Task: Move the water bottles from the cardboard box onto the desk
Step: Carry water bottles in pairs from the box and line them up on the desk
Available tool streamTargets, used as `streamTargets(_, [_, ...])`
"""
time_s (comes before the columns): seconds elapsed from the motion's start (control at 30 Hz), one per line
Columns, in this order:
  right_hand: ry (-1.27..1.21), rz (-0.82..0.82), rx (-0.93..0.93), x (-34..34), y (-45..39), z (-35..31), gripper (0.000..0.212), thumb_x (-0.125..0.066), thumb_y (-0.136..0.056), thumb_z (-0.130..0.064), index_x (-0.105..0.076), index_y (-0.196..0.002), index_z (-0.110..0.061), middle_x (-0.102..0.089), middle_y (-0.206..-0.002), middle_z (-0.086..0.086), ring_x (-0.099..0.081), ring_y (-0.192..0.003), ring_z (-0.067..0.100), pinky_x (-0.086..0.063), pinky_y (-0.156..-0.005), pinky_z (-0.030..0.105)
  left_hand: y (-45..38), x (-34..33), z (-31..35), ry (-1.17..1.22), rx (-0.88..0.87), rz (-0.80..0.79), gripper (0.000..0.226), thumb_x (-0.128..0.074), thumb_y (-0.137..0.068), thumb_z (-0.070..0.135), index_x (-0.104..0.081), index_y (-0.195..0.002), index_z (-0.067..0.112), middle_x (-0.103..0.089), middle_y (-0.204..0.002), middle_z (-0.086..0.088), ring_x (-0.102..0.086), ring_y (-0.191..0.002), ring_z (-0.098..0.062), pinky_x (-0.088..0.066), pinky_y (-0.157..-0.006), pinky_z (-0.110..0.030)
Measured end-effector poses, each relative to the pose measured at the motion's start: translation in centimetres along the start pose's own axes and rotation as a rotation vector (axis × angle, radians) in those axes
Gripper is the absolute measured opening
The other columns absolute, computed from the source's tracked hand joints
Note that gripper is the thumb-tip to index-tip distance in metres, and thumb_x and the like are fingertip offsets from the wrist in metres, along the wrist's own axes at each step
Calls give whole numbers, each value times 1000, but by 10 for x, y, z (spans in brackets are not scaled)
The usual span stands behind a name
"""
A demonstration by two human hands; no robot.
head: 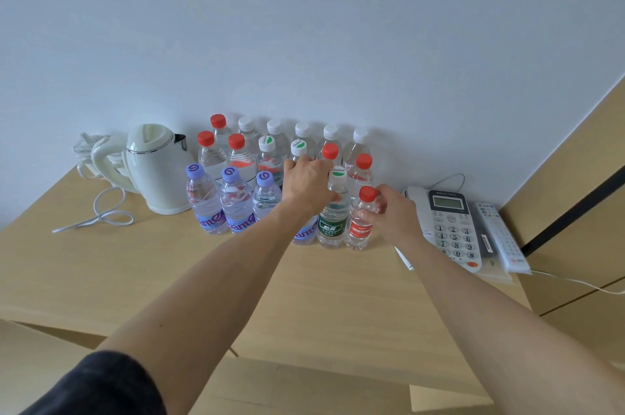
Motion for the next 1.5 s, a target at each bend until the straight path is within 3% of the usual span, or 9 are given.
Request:
streamTargets(0.3, [10,-4,-12,2,2,-1,38,-86,-74,-25,-61,-99,-12,-58,-78,-5,-57,-79,21,-45,-73,33,-5,-1,1,-16,0,-9,43,-82,-73,52,-60,-93,21,-65,-93,2,-54,-99,-22,-30,-90,-39])
streamTargets(0.5, [51,-22,-22,1,1,-4,36,-84,-76,-27,-54,-93,-17,-49,-71,-14,-50,-74,15,-30,-58,16,-3,0,1,-20,0,-26,43,-82,-74,53,-57,-89,21,-66,-94,1,-54,-99,-23,-34,-97,-39])
streamTargets(0.73, [77,-91,-51,2,5,-4,41,-83,-77,-33,-59,-105,-15,-58,-88,-5,-55,-86,19,-36,-72,27,4,-1,-3,14,-58,-43,49,-81,-74,54,-66,-106,20,-67,-103,1,-52,-108,-23,-34,-98,-38])
streamTargets(0.83, [71,-101,-52,5,6,-5,45,-83,-77,-32,-61,-112,-14,-63,-97,-1,-59,-91,21,-43,-77,31,6,12,-12,38,-102,25,61,-85,-73,45,-63,-127,25,-67,-115,1,-49,-116,-23,-31,-98,-35])
streamTargets(0.9, [68,-98,-60,6,7,-6,47,-84,-77,-29,-61,-115,-14,-67,-103,2,-62,-96,24,-48,-84,34,7,19,-24,-60,-130,41,59,-83,-76,37,-61,-130,27,-66,-121,5,-47,-118,-22,-29,-98,-33])
streamTargets(1.03, [54,-96,-83,3,8,-4,43,-85,-76,-27,-62,-110,-13,-68,-105,3,-64,-97,24,-49,-84,34,15,15,-47,-226,-103,-15,49,-77,-80,46,-59,-120,26,-67,-111,4,-49,-111,-23,-31,-96,-34])
streamTargets(1.3, [27,-96,-163,0,5,1,43,-85,-75,-27,-63,-110,-19,-68,-105,-3,-60,-92,17,-36,-74,26,10,-1,-47,-161,-59,28,50,-79,-81,41,-53,-118,21,-65,-95,-6,-55,-100,-25,-32,-91,-33])
streamTargets(1.4, [18,-107,-174,-2,6,4,44,-86,-74,-26,-63,-112,-20,-68,-107,-2,-63,-96,19,-40,-76,28,8,-4,-49,-142,-44,57,45,-79,-82,32,-53,-117,21,-64,-92,-7,-55,-95,-26,-33,-89,-32])
streamTargets(1.5, [16,-104,-169,-3,6,5,46,-87,-74,-26,-63,-114,-20,-69,-109,-1,-65,-100,21,-47,-83,31,6,-7,-51,-110,-50,48,51,-83,-79,35,-53,-117,19,-60,-89,-7,-54,-93,-27,-35,-90,-33])
Point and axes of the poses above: each hand's wrist, its own y-axis away from the middle knuckle, its own x-axis out of the back of the hand, z = x × y, the point moved 6 cm from there along -y, towards the middle knuckle
